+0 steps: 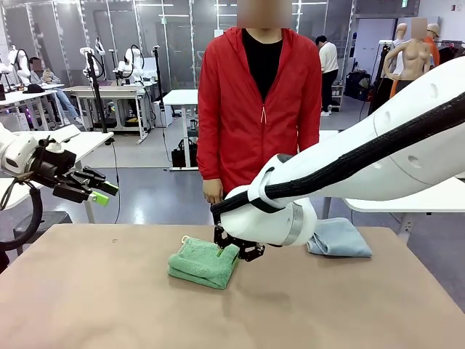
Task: Fold the towels and place them in the basket.
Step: Stack the folded Towel with hook on the right side of the table.
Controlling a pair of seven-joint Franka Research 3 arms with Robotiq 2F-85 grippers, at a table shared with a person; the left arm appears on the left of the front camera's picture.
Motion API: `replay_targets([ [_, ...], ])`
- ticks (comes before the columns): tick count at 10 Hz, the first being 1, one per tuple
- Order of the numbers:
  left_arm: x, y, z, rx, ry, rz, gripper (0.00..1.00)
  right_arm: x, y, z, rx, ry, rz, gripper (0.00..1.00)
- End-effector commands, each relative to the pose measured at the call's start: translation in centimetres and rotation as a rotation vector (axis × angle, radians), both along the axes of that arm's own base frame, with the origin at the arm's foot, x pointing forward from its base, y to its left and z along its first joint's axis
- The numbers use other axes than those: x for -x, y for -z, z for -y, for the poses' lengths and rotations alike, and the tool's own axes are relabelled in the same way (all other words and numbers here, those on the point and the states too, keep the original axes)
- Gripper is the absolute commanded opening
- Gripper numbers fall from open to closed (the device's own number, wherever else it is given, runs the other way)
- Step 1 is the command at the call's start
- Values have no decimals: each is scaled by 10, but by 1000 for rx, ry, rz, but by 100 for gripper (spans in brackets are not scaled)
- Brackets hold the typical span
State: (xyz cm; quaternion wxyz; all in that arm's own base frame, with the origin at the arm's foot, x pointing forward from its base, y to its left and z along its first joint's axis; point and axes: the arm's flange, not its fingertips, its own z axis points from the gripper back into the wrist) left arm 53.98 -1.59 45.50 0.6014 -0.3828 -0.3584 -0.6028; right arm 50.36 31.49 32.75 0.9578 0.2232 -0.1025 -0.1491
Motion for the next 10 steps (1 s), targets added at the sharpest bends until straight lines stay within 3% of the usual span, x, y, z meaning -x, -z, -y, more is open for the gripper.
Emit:
replay_targets([
  [1,-1,-3,0,3,4,-14,63,-6,7,-1,11,-3,31,47],
  [5,-1,-3,0,3,4,-14,63,-13,18,0,37,-15,36,47],
  [10,-1,-3,0,3,4,-14,63,-20,34,-2,36,-54,101,47],
])
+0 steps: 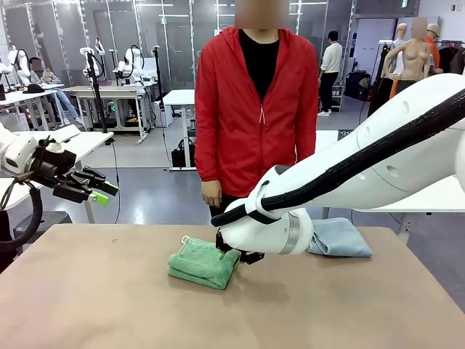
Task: Fold the towels and place them in the basket.
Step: Stack the folded Towel with hook on the right side of the table.
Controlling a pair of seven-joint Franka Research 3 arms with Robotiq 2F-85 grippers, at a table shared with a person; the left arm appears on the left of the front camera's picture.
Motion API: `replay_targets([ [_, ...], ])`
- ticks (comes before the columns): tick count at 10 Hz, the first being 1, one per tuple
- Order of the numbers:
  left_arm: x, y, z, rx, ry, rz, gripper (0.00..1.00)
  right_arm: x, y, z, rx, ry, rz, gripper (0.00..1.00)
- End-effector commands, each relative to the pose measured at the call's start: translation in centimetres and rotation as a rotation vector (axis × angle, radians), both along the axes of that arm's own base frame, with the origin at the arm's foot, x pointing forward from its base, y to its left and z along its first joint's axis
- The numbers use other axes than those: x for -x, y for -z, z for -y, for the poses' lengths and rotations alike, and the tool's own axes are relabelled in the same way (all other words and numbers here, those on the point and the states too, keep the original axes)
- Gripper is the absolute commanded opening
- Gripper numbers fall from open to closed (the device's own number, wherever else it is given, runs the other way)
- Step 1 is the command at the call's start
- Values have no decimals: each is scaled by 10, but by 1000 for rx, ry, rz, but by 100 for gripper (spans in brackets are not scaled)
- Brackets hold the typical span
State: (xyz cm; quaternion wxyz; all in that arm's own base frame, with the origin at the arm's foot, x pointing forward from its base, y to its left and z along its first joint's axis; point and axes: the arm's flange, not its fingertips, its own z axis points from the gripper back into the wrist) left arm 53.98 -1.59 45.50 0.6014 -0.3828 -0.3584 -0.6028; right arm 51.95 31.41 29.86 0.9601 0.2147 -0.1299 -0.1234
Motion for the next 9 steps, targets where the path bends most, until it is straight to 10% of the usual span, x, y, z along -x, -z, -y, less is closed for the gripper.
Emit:
replay_targets([
  [1,-1,-3,0,3,4,-14,63,-5,7,-4,15,-7,37,47],
  [6,-1,-3,0,3,4,-14,63,-5,14,-4,14,-28,43,47],
  [9,-1,-3,0,3,4,-14,63,-5,16,-2,6,-31,41,8],
])
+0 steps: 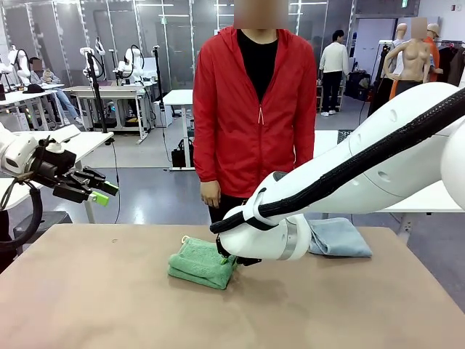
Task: Fold the towels and place them in the basket.
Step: Stack the folded Towel with hook on the right side of the table.
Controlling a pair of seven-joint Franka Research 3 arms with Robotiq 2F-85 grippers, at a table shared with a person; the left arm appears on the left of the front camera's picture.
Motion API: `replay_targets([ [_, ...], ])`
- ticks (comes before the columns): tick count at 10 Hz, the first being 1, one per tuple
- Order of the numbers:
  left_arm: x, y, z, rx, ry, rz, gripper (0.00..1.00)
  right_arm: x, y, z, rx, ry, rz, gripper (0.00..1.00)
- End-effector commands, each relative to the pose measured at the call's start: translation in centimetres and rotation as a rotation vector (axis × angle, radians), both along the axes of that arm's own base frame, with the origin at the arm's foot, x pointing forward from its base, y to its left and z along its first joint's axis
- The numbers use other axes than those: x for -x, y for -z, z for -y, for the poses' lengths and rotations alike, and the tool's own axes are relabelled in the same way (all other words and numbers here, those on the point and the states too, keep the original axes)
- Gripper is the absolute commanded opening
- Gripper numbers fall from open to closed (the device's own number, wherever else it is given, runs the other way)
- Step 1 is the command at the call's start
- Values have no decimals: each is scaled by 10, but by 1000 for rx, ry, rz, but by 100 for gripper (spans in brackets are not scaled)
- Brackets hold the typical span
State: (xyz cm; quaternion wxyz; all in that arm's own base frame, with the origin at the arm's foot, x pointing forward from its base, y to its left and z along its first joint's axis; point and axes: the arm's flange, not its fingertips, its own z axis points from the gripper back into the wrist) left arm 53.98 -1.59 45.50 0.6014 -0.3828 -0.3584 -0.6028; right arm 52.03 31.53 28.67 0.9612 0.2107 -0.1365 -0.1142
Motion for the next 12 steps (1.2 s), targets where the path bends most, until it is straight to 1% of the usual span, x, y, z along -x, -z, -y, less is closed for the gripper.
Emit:
replay_targets([
  [1,-1,-3,0,3,4,-14,63,-4,5,0,-4,-21,22,25],
  [2,-1,-3,0,3,4,-14,63,-4,5,0,0,-29,22,0],
  [3,-1,-3,0,3,4,-14,63,-3,5,0,11,-41,22,5],
  [4,-1,-3,0,3,4,-14,63,-2,5,-1,25,-51,27,0],
  [5,-1,-3,0,3,4,-14,63,-2,4,-3,33,-62,31,0],
  [6,-1,-3,0,3,4,-14,63,-4,3,-3,43,-57,50,0],
  [8,-1,-3,0,3,4,-14,63,0,1,0,20,-41,18,0],
  [10,-1,-3,0,3,4,-14,63,0,1,0,20,-41,18,0],
  [11,-1,-3,0,3,4,-14,63,0,1,-1,23,-45,20,5],
  [12,-1,-3,0,3,4,-14,63,4,-3,-2,49,-75,57,5],
])
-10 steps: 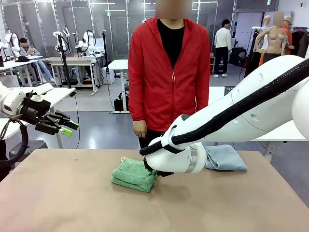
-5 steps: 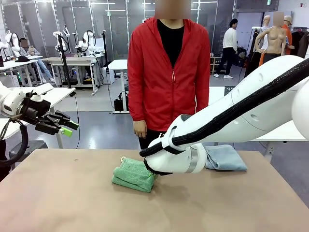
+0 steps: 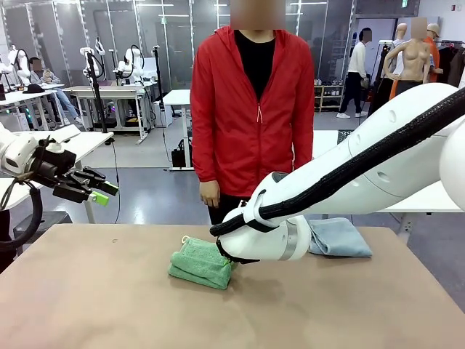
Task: Fold the towels and place them in the basket.
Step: Stack the folded Towel with hook on the right side of the table.
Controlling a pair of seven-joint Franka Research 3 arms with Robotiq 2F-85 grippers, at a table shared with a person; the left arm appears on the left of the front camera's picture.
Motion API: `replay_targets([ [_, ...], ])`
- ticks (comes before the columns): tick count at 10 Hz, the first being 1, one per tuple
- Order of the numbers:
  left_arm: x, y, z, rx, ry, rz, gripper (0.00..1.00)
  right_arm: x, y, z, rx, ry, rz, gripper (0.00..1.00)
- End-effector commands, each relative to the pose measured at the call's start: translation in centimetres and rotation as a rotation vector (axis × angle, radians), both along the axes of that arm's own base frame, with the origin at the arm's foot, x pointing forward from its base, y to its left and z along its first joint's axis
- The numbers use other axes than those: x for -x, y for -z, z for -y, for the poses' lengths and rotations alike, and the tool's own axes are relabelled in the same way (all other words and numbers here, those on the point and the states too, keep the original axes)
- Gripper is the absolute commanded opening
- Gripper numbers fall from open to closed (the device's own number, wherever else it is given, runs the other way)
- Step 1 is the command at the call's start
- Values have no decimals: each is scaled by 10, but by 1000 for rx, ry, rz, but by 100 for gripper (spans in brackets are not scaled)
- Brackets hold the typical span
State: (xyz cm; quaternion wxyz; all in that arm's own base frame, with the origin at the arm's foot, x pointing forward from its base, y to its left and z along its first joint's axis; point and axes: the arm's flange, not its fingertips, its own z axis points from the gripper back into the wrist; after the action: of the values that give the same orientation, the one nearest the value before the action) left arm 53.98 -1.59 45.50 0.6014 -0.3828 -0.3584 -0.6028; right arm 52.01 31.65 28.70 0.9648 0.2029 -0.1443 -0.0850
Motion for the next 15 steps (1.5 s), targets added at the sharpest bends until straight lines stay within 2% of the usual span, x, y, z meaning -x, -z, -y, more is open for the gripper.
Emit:
replay_targets([
  [1,-1,-3,0,3,4,-14,63,-5,-19,7,-4,-68,30,5],
  [3,-1,-3,0,3,4,-14,63,-33,-67,37,-23,-154,61,5],
  [6,-1,-3,0,3,4,-14,63,-63,-131,79,84,-165,151,5],
  [9,-1,-3,0,3,4,-14,63,-96,-180,127,210,-208,165,5],
  [11,-1,-3,0,3,4,-14,63,-115,-204,157,288,-223,196,5],
  [15,-1,-3,0,3,4,-14,63,-136,-215,190,420,-312,120,5],
])
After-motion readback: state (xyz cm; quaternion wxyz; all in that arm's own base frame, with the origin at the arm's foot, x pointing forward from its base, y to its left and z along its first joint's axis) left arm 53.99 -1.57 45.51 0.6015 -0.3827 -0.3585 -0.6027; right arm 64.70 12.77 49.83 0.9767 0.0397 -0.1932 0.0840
